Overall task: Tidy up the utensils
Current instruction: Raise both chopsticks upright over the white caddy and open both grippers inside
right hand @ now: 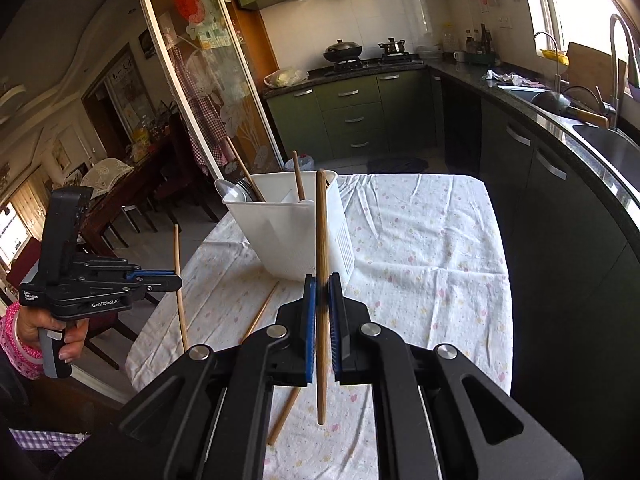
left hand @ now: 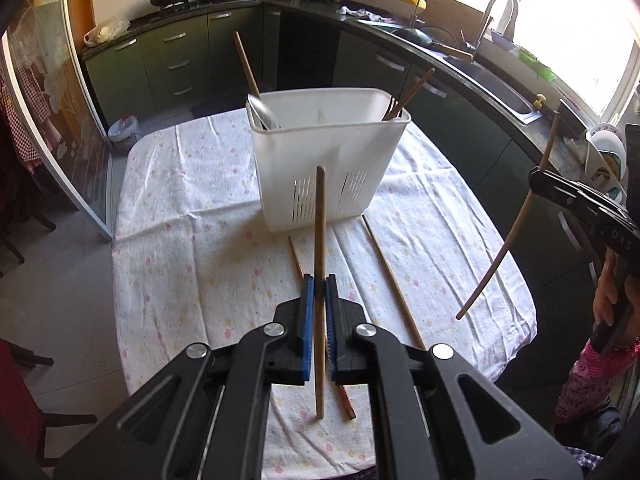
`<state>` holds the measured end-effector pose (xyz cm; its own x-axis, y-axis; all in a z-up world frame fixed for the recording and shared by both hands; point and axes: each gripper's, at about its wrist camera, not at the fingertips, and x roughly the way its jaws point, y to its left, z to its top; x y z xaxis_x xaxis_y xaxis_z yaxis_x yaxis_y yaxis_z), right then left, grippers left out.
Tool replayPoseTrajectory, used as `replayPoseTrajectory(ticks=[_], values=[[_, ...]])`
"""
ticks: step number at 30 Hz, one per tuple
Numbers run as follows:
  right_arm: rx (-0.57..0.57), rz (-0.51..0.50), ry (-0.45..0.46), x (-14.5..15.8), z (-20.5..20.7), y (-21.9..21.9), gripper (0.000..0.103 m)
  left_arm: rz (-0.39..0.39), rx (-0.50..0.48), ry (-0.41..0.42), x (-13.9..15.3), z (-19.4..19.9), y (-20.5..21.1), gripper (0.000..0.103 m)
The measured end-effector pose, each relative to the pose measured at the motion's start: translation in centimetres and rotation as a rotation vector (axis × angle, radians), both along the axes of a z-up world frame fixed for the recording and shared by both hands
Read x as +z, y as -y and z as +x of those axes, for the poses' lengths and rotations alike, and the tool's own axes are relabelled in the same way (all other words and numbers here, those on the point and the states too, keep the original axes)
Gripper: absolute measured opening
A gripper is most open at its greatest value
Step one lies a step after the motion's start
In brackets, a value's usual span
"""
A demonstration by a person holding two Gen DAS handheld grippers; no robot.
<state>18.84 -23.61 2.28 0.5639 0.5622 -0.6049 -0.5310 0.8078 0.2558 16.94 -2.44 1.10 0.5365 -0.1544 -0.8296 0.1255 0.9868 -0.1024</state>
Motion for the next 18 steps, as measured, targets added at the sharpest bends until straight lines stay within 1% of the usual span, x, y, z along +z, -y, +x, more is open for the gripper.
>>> replayPoseTrajectory(ticks=[9, 13, 18], values=[[0.028, 0.011, 0.038, 2.1, -1.4, -0.8, 0.007, -0.017, -0.022, 0.123, 4.4, -1.3, 0.3, 0.005], [0.035, 0.019, 0.039, 2.6, -1.6, -0.8, 0.007, -0.025, -0.026, 0.190, 7.2, -1.1, 0.3, 0.005], [0.038, 0.022, 0.052, 3.5, -1.8, -1.1, 0.007, -0.067, -0.024, 0.270, 11.6, 0.2, 0.1, 0.005]])
